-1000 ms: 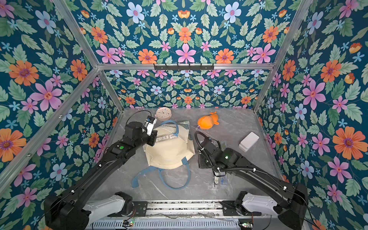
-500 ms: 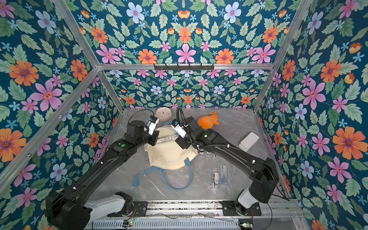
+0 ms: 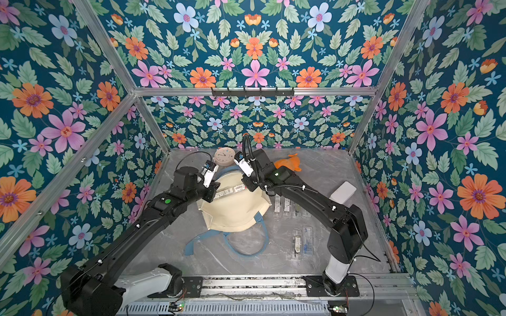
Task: Take out the compass set from the canvas bag
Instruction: Adjust the canvas bag at the center of the board.
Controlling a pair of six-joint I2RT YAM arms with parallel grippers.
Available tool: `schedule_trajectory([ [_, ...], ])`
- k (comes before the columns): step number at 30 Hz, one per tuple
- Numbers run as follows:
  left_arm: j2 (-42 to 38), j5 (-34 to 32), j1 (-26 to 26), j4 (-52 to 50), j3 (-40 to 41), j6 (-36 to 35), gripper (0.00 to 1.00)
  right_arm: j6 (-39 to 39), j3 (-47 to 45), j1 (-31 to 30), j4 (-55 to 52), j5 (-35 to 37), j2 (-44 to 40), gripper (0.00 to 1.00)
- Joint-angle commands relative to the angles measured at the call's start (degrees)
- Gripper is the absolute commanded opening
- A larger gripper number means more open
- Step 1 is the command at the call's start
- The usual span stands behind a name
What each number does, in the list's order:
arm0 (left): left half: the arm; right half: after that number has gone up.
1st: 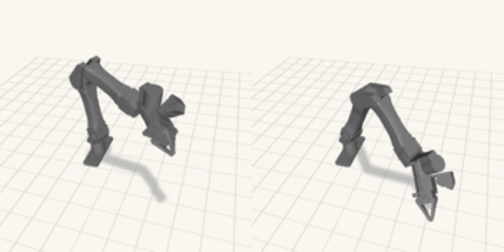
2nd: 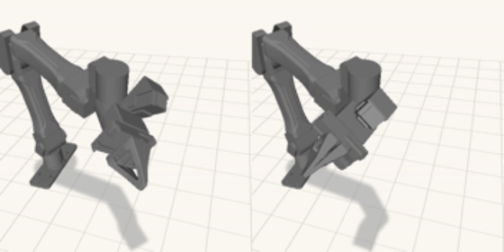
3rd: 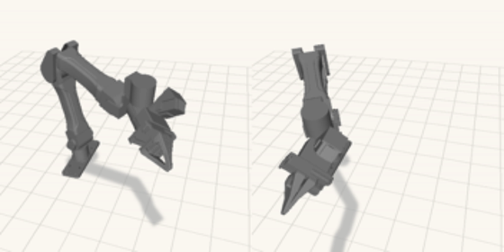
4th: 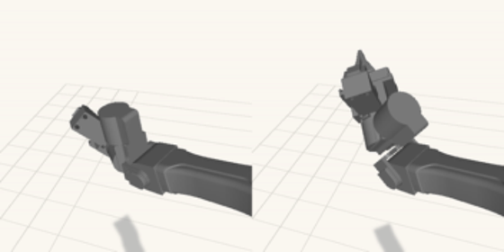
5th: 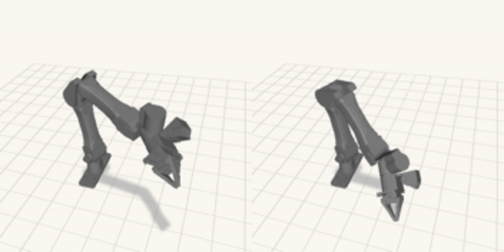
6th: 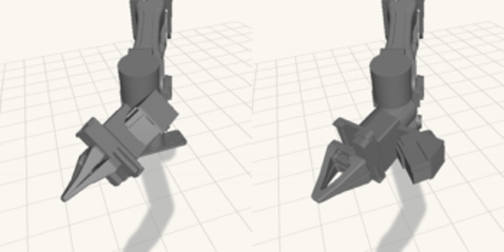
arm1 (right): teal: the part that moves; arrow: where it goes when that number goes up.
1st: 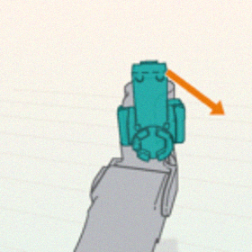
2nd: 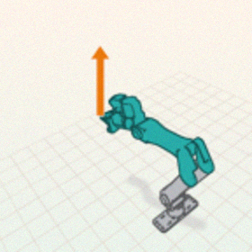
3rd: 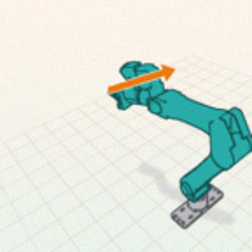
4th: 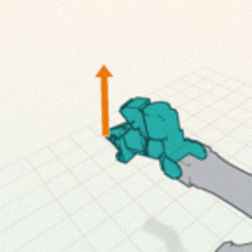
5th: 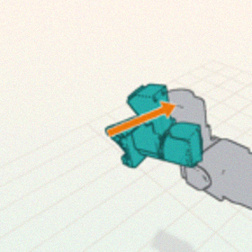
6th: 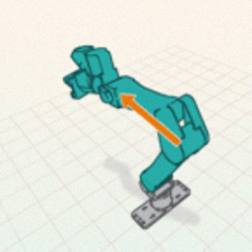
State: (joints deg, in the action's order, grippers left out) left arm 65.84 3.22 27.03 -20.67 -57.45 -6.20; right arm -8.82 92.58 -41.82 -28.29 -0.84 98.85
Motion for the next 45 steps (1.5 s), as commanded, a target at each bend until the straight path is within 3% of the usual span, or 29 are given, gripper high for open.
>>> schedule_trajectory([
  [1, -0.72, -3.23, -0.09, -3.45, 0.34, 0.66, 0.47, 3.41, 1.49, -0.06, -3.02, -0.22, 0.91, 0.17],
  [8, -5.64, -7.34, 0.00, -5.65, 6.00, 4.29, 0.65, 5.51, 2.58, 0.18, -4.37, -0.99, 1.67, 0.17],
  [13, -8.04, -10.27, -0.04, -6.32, 8.47, 4.88, 0.64, 6.01, 3.19, 0.65, -5.24, -2.15, 2.47, 0.17],
  [18, -7.58, -13.51, -0.04, -5.60, 6.28, 4.49, 0.42, 5.74, 1.77, 0.66, -4.53, -2.67, 1.88, 0.17],
  [23, -4.75, -12.33, -0.02, -4.14, 2.83, 3.92, 0.08, 5.37, -0.45, 0.71, -3.10, -4.55, 0.32, 0.23],
  [25, -3.64, -11.52, 0.00, -3.58, 1.85, 3.44, 0.01, 4.15, -2.47, 0.64, -0.82, -5.50, -1.86, 0.24],
  [27, -2.88, -10.73, -0.03, -2.86, 1.24, 2.74, 0.00, 2.82, -5.98, 0.58, 3.69, -6.26, -6.28, 0.31],
  [29, -2.27, -10.10, -0.04, -2.16, 0.63, 2.27, 0.00, -0.35, -10.32, 0.58, 8.47, -9.15, -10.99, 0.43],
  [31, -1.72, -9.26, -0.04, -1.69, 0.00, 1.83, 0.00, -5.56, -14.30, 0.45, 11.60, -14.48, -15.14, 0.48],
  [35, -0.94, -8.08, -0.03, -1.04, -0.86, 1.13, 0.00, -16.64, -23.76, -0.99, 20.14, -25.87, -22.74, 0.48],
  [37, -0.80, -7.71, -0.03, -0.80, -1.02, 0.63, 0.00, -26.03, -30.74, -3.86, 27.43, -29.05, -25.20, 0.48],
  [39, -0.80, -7.45, -0.02, -0.61, -1.00, 0.18, 0.00, -32.19, -34.26, -7.79, 33.65, -24.71, -23.59, 0.48],
  [45, -0.71, -5.74, 0.02, -0.30, -0.91, -0.63, 0.00, -40.32, -25.75, -10.29, 31.80, -14.80, -7.53, 0.46],
])
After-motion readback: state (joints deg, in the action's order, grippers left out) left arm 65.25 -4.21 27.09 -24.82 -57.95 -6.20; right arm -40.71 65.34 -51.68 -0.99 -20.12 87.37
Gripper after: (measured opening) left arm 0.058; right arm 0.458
